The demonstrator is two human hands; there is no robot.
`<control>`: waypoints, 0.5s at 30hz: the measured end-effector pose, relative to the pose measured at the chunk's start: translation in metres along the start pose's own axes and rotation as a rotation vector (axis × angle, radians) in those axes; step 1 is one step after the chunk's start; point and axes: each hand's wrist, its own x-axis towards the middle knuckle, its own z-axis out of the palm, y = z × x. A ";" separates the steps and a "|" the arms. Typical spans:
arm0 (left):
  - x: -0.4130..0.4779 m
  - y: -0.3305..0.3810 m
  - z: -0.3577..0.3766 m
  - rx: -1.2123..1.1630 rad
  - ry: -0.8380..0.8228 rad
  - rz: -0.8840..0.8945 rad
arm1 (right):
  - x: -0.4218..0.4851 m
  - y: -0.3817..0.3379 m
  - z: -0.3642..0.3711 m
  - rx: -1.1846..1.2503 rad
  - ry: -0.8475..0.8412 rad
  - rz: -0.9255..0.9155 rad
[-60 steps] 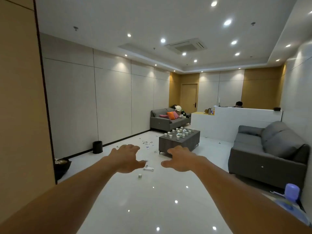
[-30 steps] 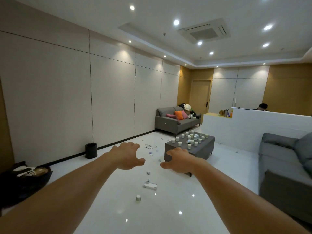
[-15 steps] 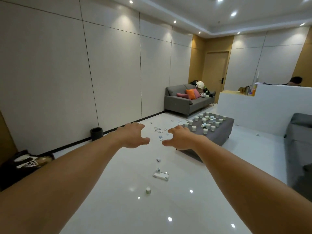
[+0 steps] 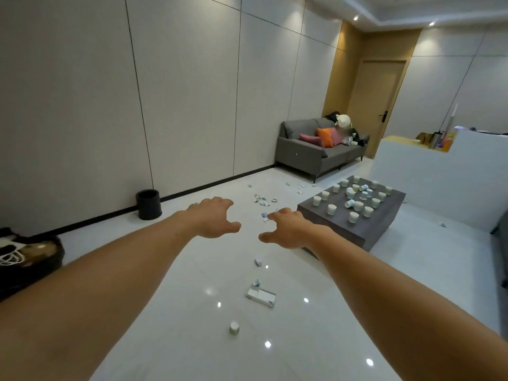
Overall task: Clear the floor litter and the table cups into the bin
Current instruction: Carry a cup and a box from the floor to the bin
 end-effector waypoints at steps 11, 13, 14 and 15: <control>0.234 -0.067 0.021 0.057 -0.073 0.085 | 0.229 0.002 0.012 0.022 -0.026 0.022; 0.270 -0.073 0.036 0.059 -0.103 0.076 | 0.267 0.012 0.017 0.017 -0.043 0.025; 0.287 -0.075 0.045 0.055 -0.120 0.074 | 0.287 0.019 0.021 0.019 -0.049 0.027; 0.305 -0.076 0.054 0.052 -0.138 0.073 | 0.307 0.025 0.024 0.024 -0.061 0.026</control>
